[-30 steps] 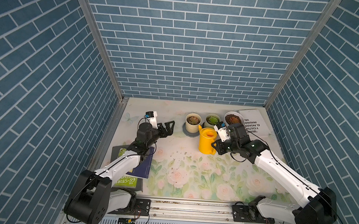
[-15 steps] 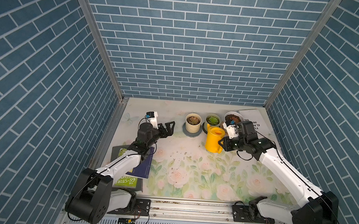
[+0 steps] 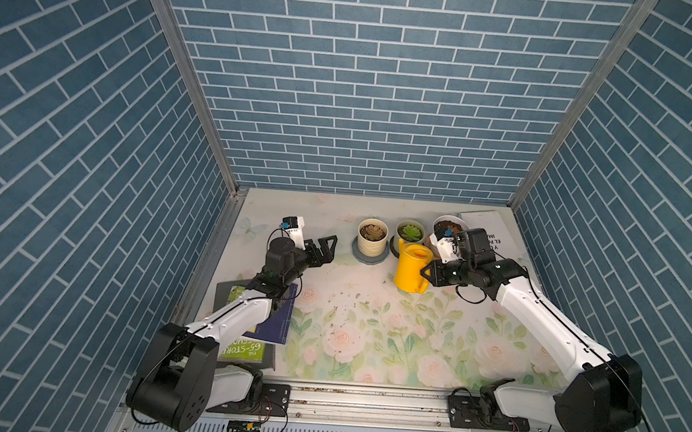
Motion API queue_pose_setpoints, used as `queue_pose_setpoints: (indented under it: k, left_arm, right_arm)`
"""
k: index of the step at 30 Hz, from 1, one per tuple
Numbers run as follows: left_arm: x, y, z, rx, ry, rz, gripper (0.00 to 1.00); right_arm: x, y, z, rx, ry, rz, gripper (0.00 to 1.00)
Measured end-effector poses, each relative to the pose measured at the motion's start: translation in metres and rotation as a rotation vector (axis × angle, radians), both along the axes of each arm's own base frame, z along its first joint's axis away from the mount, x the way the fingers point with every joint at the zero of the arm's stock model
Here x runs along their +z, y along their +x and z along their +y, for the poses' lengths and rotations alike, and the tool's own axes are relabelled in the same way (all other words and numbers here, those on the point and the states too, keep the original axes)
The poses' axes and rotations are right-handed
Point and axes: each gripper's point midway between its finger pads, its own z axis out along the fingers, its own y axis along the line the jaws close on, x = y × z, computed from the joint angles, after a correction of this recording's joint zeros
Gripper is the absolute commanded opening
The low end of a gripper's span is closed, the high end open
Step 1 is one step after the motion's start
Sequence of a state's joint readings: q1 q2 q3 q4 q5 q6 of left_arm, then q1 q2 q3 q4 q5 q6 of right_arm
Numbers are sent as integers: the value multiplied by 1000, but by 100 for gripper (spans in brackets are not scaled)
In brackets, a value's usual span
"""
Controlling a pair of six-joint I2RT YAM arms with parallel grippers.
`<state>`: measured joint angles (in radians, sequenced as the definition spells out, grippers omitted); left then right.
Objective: Water the succulent around the soil edge
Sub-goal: Water the soil of the potted plant with water.
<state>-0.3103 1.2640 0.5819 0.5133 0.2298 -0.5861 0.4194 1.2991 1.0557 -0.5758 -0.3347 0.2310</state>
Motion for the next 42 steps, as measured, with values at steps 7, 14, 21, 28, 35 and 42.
queue_pose_setpoints:
  k: [7,14,21,28,35,42]
  left_arm:
    - [0,0,0,0,0,0,100]
    - [-1,0,0,0,0,1,100]
    - [-1,0,0,-1,0,3,100]
    - [-2,-1,0,-4,0,3,100]
    - [-2,-1,0,-4,0,4,100]
    - [-2,-1,-1,-7,-1,4,100]
  right_arm:
    - [1,3,-4,-14,10,2,0]
    - [-2,4,-9,-26,11,11,0]
    - [-14,-7,-17,-37,4,35,0]
    - [-13,-13,-29,-65,1,37,0]
    - [-9,-11,-41,-102,3,29,0]
    - [-9,-6,-52,-123,-6,23,0]
